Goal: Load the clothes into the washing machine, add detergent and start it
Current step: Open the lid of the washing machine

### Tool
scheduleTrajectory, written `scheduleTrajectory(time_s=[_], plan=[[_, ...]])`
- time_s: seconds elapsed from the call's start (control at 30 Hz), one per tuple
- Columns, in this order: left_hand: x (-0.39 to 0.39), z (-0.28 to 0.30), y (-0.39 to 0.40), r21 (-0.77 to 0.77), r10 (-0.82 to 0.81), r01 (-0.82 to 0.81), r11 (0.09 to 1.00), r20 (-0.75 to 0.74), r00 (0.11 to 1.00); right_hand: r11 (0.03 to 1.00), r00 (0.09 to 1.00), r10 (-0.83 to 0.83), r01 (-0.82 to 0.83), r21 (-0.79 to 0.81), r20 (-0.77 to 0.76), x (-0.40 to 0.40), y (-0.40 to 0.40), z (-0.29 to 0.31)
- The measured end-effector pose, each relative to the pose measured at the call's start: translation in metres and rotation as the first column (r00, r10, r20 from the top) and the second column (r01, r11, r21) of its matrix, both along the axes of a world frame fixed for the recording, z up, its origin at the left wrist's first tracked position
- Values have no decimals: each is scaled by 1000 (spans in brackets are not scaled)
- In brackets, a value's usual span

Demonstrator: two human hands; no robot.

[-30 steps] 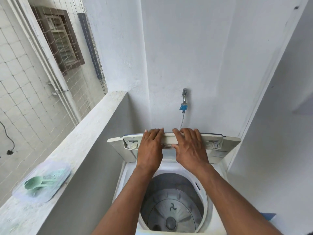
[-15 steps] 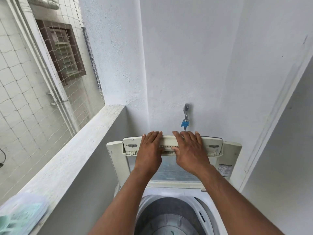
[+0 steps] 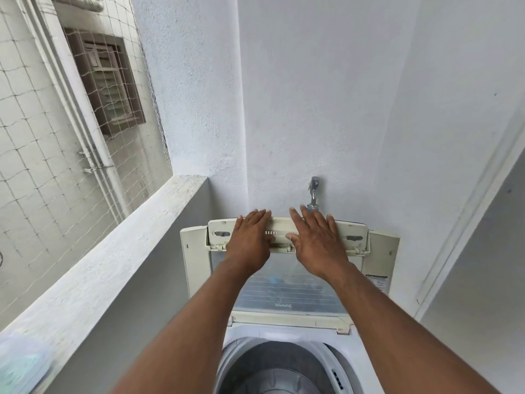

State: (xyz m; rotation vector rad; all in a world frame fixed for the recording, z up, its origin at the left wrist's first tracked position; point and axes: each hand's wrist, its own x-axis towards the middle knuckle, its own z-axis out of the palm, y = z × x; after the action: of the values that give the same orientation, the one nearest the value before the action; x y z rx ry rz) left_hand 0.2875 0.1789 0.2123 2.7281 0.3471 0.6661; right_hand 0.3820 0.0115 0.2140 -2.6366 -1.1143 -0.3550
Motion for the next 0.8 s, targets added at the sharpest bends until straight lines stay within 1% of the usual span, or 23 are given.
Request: scheduleTrajectory(time_s=[0.17,0.5,0.7,0.8], plan=[[5,2,2,-5,-1,0,1000,-53,999,1000,1000,-12,12,-23,-19,8,5,-1],[4,5,-4,4,22,-22,1000,-81,996,1000,1000,-16,16,-11,-1,7,5,-4],[-4,9,-9,77,40,-30,997,-131,991,1000,1000,7,-7,9,5,3,-1,-2],[-14,10,-17,123,33,-22,992,-89,996,999,999,42,-42,32,9,-2,-12,-2]])
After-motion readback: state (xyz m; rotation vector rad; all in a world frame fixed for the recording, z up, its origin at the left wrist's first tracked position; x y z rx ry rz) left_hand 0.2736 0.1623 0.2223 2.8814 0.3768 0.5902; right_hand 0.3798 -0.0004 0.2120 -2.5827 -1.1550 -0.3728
